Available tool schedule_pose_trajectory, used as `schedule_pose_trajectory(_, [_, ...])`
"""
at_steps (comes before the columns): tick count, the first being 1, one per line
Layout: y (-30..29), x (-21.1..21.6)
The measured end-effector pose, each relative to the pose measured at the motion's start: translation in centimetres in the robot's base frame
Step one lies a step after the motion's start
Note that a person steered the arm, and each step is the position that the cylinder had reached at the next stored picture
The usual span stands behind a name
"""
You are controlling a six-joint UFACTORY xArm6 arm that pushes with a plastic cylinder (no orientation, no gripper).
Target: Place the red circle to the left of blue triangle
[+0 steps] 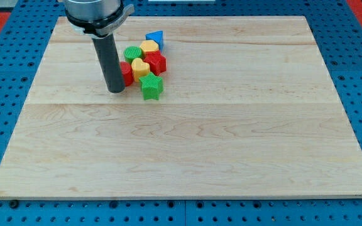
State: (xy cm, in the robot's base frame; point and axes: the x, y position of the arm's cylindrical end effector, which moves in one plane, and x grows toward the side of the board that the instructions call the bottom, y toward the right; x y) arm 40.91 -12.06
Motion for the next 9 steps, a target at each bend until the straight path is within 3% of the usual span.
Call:
schedule_pose_trajectory(1, [4.8,0.5])
schedule_pose_trajectory(2, [5.4,0.1])
schedule_pose_trajectory(3, [1.7,0.2])
schedule_pose_trajectory(6, [-3.9,-5.9])
schedule_pose_trajectory(8, [-1.5,-11.6])
schedule_pose_trajectory(9, [0.8,-12.3])
